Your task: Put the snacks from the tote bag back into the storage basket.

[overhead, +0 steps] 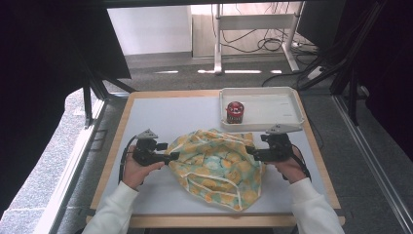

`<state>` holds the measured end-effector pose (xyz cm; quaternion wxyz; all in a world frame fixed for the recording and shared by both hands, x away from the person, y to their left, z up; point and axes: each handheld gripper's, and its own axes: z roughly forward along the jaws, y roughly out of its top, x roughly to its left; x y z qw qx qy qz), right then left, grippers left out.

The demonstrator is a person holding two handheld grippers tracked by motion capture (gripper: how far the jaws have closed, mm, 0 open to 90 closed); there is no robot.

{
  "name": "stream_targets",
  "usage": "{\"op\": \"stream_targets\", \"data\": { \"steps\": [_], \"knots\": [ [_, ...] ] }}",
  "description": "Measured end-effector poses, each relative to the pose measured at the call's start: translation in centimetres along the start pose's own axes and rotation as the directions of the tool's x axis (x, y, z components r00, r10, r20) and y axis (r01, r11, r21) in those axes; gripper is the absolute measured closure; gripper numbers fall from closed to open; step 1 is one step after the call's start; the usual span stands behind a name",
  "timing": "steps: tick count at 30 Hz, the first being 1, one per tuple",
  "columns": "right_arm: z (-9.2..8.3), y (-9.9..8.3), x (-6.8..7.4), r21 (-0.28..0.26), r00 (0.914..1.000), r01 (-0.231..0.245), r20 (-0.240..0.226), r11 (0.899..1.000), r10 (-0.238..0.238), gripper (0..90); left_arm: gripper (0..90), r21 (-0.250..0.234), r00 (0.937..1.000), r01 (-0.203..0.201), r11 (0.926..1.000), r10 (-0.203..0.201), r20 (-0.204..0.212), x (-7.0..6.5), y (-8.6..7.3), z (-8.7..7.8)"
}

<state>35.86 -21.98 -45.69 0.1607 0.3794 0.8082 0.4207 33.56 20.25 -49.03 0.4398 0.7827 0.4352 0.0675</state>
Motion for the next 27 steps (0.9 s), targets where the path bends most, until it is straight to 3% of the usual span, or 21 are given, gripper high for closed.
{"op": "stream_targets", "data": {
  "steps": [7, 27],
  "knots": [
    [0.03, -1.57, -0.13, 0.018, 0.9995, -0.021, -0.023, 1.0, 0.021, 21.8, 28.4, 0.004, 1.0, -0.005, 1.0, 0.005, -0.005, 0.06, -0.02, 0.07],
    [-0.63, -1.5, -0.49, -0.014, 0.9996, -0.021, -0.018, 1.0, 0.021, 21.7, 28.5, 0.01, 0.9999, -0.003, 0.9999, 0.004, -0.014, 0.21, -0.03, 0.09]
  ]
}}
